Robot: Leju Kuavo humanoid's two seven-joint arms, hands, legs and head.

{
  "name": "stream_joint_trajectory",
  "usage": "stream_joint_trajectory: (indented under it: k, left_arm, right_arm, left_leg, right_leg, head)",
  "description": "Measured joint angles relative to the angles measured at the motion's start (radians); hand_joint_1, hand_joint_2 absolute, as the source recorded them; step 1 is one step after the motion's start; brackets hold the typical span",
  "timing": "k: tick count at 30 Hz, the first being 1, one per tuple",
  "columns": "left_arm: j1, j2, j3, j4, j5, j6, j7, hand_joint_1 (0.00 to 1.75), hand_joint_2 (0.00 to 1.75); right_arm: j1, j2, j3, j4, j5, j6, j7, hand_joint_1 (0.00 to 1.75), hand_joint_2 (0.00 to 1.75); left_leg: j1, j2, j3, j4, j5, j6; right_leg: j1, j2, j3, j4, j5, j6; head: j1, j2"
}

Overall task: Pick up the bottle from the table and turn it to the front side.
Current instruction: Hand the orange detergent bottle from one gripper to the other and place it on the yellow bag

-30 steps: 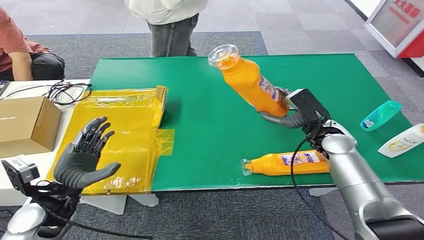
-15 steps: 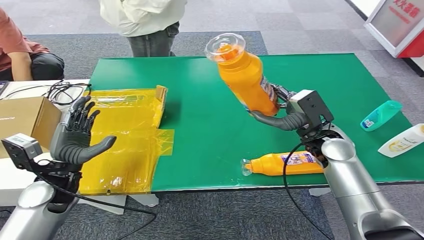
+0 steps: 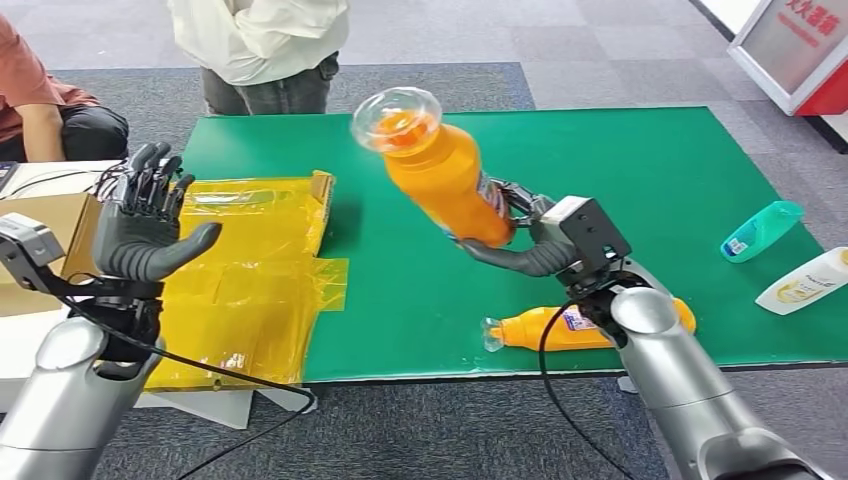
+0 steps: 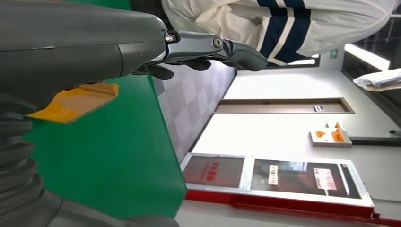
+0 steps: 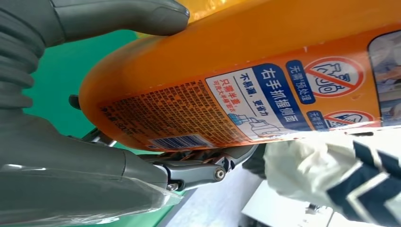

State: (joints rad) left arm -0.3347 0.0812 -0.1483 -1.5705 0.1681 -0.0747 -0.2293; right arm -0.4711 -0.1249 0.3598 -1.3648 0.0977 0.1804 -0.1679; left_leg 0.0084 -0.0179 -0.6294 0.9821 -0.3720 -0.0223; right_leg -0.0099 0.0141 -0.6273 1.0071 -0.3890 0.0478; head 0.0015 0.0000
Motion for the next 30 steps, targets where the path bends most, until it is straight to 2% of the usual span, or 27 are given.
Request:
stream_joint_trajectory:
  k: [5, 12, 20, 30]
  left_arm:
    - [-0.066, -0.023, -0.049, 0.029, 0.019, -0.010, 0.036, 0.00, 1.75]
    - [-0.146, -0.080, -0.153, 0.060, 0.065, -0.020, 0.085, 0.00, 1.75]
    - [-0.165, -0.121, -0.250, 0.064, 0.145, -0.057, 0.125, 0.00, 1.75]
    - [-0.179, -0.123, -0.299, 0.076, 0.181, -0.073, 0.148, 0.00, 1.75]
  right_arm:
    - [-0.008, 0.037, 0.058, 0.023, 0.038, -0.025, -0.014, 1.75, 1.75]
    - [-0.052, 0.092, 0.115, 0.101, 0.071, -0.072, -0.021, 1.75, 1.75]
    - [-0.104, 0.114, 0.137, 0.182, 0.091, -0.097, -0.024, 1.75, 1.75]
    - [-0.123, 0.116, 0.139, 0.251, 0.104, -0.116, -0.045, 1.75, 1.75]
  left_leg:
    - [0.000, 0.000, 0.000, 0.000, 0.000, 0.000]
    - [0.000, 0.000, 0.000, 0.000, 0.000, 0.000]
    - [0.000, 0.000, 0.000, 0.000, 0.000, 0.000]
    - [0.000, 0.000, 0.000, 0.000, 0.000, 0.000]
  right_leg:
    - [0.000, 0.000, 0.000, 0.000, 0.000, 0.000]
    - [0.000, 0.000, 0.000, 0.000, 0.000, 0.000]
    - [0.000, 0.000, 0.000, 0.000, 0.000, 0.000]
    - [0.000, 0.000, 0.000, 0.000, 0.000, 0.000]
  head:
    - [0.000, 0.000]
    - [0.000, 0.000]
    - [0.000, 0.000]
    - [0.000, 0.000]
